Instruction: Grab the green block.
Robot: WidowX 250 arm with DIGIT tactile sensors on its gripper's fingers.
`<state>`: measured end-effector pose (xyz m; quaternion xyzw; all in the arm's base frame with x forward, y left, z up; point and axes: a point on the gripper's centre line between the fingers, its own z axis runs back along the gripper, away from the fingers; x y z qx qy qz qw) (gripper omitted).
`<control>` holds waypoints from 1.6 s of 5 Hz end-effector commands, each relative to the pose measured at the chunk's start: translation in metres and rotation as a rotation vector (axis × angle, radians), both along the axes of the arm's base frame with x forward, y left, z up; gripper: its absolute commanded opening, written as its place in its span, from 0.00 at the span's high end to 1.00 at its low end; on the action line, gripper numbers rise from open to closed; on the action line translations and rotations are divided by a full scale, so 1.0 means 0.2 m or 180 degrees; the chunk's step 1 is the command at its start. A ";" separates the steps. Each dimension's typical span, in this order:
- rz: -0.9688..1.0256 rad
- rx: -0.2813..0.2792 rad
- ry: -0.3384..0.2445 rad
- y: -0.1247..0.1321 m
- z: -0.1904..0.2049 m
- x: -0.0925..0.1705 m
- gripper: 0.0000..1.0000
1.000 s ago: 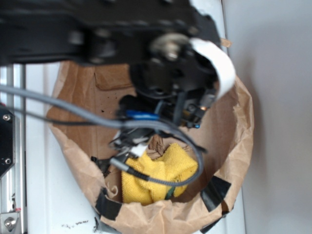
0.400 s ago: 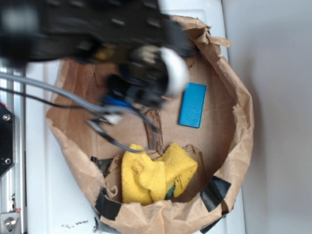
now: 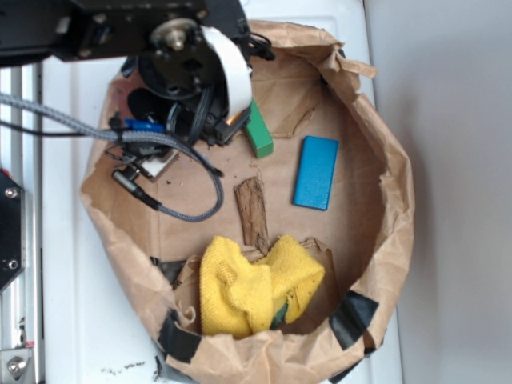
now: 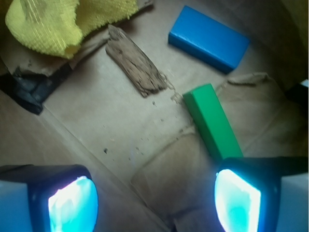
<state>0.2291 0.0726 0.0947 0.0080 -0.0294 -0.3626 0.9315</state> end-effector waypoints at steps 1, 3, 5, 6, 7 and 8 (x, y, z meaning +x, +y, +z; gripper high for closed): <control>-0.0026 0.0040 -0.0121 -0.01 0.05 0.01 0.00; 0.0061 0.0079 -0.0144 -0.02 -0.07 0.44 0.00; 0.0064 0.0025 -0.0239 -0.02 -0.08 0.55 0.00; -0.0008 -0.0066 -0.0309 0.00 -0.03 0.48 0.00; -0.0077 -0.0089 -0.0278 0.01 0.01 0.40 0.00; -0.0177 -0.0089 -0.0233 0.04 0.06 0.29 0.00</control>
